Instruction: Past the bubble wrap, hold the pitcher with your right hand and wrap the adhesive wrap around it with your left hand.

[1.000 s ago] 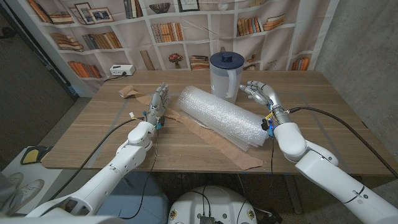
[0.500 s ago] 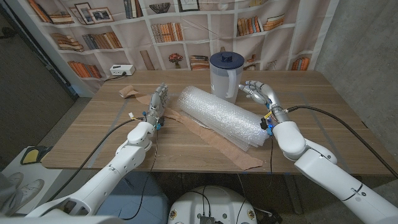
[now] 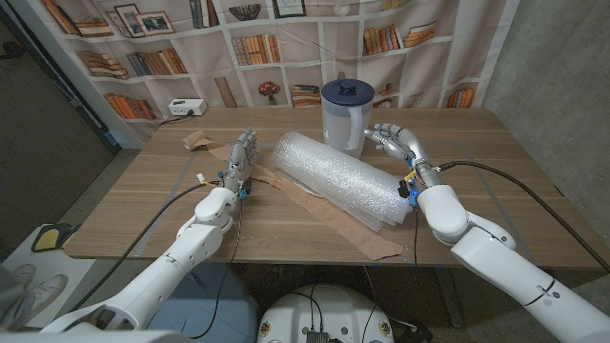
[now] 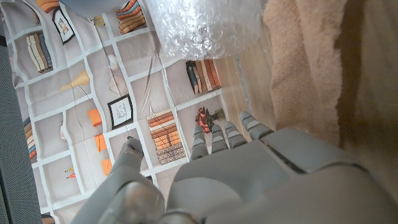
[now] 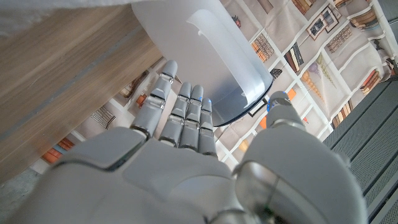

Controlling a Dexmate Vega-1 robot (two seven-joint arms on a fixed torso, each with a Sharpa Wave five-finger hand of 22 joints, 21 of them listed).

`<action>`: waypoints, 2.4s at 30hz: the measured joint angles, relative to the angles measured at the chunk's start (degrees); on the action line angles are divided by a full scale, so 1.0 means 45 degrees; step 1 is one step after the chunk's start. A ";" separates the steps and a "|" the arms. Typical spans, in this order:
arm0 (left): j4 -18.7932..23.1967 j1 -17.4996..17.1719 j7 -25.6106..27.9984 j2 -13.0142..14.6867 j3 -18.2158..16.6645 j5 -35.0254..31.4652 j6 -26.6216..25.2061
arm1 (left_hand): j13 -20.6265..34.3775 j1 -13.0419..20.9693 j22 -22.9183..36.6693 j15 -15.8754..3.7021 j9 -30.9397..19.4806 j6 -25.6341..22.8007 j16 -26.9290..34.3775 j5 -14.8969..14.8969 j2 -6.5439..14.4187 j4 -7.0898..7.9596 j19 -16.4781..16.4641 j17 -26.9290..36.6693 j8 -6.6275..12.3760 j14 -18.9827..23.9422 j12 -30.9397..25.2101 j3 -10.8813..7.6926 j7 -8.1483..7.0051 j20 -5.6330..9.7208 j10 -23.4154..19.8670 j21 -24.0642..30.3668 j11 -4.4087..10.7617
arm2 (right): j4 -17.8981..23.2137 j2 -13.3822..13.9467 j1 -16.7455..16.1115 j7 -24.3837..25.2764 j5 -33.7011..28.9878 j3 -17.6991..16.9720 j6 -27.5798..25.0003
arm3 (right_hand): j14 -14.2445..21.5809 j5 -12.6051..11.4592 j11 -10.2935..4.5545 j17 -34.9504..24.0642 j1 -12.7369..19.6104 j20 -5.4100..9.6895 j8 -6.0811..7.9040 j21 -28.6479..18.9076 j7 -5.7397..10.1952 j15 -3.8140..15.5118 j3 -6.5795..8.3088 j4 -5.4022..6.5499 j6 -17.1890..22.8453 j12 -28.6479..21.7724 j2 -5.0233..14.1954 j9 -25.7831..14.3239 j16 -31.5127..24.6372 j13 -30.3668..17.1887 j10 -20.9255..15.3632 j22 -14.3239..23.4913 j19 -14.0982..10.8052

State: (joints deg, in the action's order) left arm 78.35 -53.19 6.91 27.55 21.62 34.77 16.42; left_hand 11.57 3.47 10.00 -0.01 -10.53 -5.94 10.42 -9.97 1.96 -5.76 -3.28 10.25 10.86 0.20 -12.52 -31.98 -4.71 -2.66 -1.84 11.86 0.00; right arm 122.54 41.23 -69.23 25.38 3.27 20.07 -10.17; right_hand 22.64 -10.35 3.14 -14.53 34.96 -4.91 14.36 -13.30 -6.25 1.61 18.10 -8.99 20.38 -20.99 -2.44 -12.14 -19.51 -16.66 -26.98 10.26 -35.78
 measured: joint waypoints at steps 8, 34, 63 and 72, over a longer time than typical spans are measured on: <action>0.0029 -0.0031 0.0103 0.0041 0.0000 -0.0132 -0.0001 | 0.0000 0.0000 0.0000 0.0000 0.0000 0.0000 0.0000 0.0000 0.0000 0.0000 -0.0070 0.0000 0.0000 0.0000 0.0000 0.0000 0.0000 0.0070 0.0000 0.0000 0.0000 | -0.0077 0.0002 0.0113 -0.0091 0.0024 0.0058 0.0091 | 0.0000 0.0000 0.0000 -0.0058 0.0060 0.0000 0.0000 0.0000 0.0050 0.0000 -0.0037 0.0037 0.0048 -0.0046 0.0060 0.0001 0.0000 -0.0041 0.0000 0.0000 0.0000; -0.0005 -0.0133 0.0124 -0.0039 -0.0080 0.0054 0.0055 | 0.0000 0.0050 0.0000 0.0000 0.0000 0.0000 0.0000 0.0000 0.0050 0.0000 -0.0138 -0.0012 0.0000 0.0000 0.0000 -0.0001 0.0000 -0.0001 0.0000 -0.0048 0.0000 | -0.0452 -0.0137 0.0731 -0.0375 0.0036 0.0447 0.0257 | 0.0002 0.0000 0.0000 -0.0176 0.0060 0.0027 -0.0087 -0.0001 0.0023 -0.0001 -0.0123 0.0123 0.0111 -0.0243 0.0060 -0.0058 0.0000 -0.0182 0.0000 -0.0001 0.0030; 0.0146 -0.0357 0.0123 0.0018 -0.0200 0.0152 0.0156 | 0.0000 0.0104 0.0000 0.0000 0.0000 0.0000 0.0000 0.0000 0.0104 0.0001 -0.0137 -0.0027 0.0000 0.0000 0.0000 -0.0001 0.0000 0.0000 0.0000 -0.0047 0.0000 | -0.0664 -0.0236 0.1068 -0.0567 -0.0028 0.0784 0.0395 | 0.0076 0.0000 -0.0250 -0.0293 0.0060 0.0164 -0.0087 0.0108 0.0251 0.0213 -0.0265 0.0190 0.0795 -0.0658 0.0060 -0.0118 0.0003 -0.0357 -0.0526 -0.0001 -0.0024; 0.0257 -0.0464 0.0163 0.0085 -0.0244 0.0170 0.0164 | 0.0000 0.0104 0.0000 0.0000 0.0000 0.0000 0.0000 0.0000 0.0104 0.0000 -0.0137 -0.0026 0.0000 0.0000 0.0000 -0.0001 0.0000 0.0000 0.0000 -0.0047 0.0000 | -0.0773 -0.0286 0.1178 -0.0672 0.0028 0.0874 0.0439 | 0.0076 0.0000 -0.0250 -0.0352 0.0110 0.0162 -0.0086 0.0109 0.0251 0.0213 -0.0302 0.0153 0.0795 -0.0658 0.0111 -0.0129 0.0004 -0.0367 -0.0525 -0.0001 -0.0024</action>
State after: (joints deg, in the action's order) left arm 79.51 -55.28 7.65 27.93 20.52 35.54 17.16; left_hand 11.57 3.94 10.00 -0.01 -10.53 -5.93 10.42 -9.97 2.43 -5.75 -3.89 10.13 10.86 0.20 -12.52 -31.99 -4.71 -2.66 -1.84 11.65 0.00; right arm 119.06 39.94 -63.93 22.36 3.39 24.00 -8.20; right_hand 22.98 -10.35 2.02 -16.11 35.46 -4.18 13.97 -12.81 -5.12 2.56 16.74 -8.30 23.96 -23.95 -1.94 -12.72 -19.49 -18.32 -29.34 10.26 -35.89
